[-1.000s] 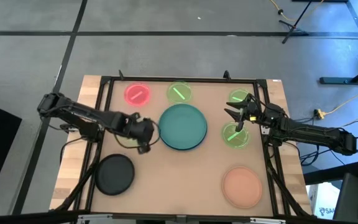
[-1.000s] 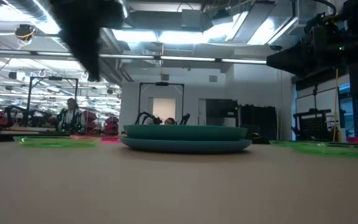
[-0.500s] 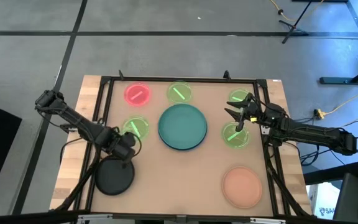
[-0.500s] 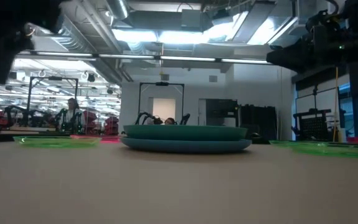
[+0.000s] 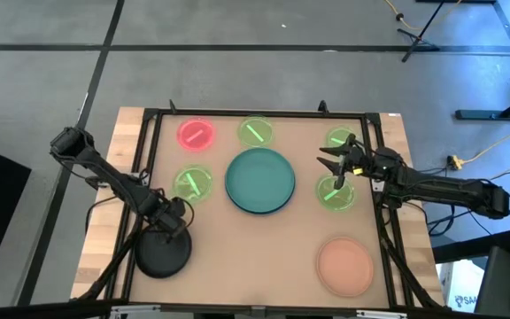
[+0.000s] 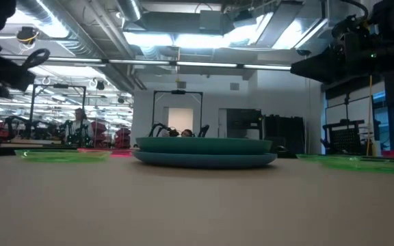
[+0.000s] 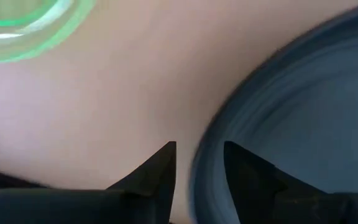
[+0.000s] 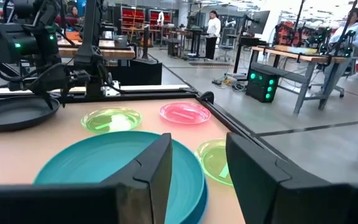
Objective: Stack plastic plates
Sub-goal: Stack the black plate on top of the green plate
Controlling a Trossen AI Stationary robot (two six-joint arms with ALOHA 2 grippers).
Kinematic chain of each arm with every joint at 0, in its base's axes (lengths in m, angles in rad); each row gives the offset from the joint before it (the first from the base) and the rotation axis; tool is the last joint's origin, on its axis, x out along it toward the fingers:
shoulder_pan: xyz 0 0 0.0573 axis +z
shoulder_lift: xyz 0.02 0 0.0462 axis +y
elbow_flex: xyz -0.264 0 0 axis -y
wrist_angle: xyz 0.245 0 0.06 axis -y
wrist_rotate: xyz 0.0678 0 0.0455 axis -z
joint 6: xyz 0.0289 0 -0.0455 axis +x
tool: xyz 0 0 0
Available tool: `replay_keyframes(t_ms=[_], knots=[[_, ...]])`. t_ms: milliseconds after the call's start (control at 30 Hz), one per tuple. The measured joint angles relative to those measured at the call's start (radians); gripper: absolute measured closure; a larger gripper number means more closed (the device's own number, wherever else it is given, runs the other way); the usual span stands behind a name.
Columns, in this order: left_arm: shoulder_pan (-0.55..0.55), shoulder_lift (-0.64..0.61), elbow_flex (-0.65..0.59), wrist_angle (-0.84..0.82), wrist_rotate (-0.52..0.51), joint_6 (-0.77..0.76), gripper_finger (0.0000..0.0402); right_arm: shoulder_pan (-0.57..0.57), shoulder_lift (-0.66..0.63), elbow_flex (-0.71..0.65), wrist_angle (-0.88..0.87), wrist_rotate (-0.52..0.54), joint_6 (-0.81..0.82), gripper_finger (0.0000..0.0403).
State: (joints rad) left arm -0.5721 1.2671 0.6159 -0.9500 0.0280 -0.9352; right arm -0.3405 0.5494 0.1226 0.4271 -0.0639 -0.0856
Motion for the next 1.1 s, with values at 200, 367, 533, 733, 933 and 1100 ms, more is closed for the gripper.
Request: replay_keyframes(t_ms=[200, 367, 533, 733, 933, 1100], knots=[[0.0, 0.0, -0.053, 0.116, 0.057, 0.002, 0.0276, 0.0, 0.019, 0.0, -0.001, 0.0, -0.002, 0.0255], [0.011, -0.002, -0.067, 0.147, 0.082, 0.002, 0.0312, 0.0, 0.019, 0.0, 0.01, 0.0, -0.021, 0.0255], [0.044, 0.0, -0.03, 0.165, 0.081, 0.029, 0.0373, 0.0, 0.018, 0.0, 0.036, 0.0, -0.026, 0.0255], [0.105, 0.0, 0.077, 0.152, 0.06, 0.079, 0.0392, 0.0, 0.018, 0.0, 0.036, 0.0, -0.025, 0.0255], [0.171, 0.001, 0.251, 0.11, -0.06, 0.192, 0.0394, 0.0, 0.018, 0.0, 0.043, 0.0, -0.025, 0.0256], [0.257, 0.001, 0.352, 0.134, -0.222, 0.3, 0.0393, 0.0, 0.018, 0.0, 0.043, 0.004, -0.025, 0.0256]])
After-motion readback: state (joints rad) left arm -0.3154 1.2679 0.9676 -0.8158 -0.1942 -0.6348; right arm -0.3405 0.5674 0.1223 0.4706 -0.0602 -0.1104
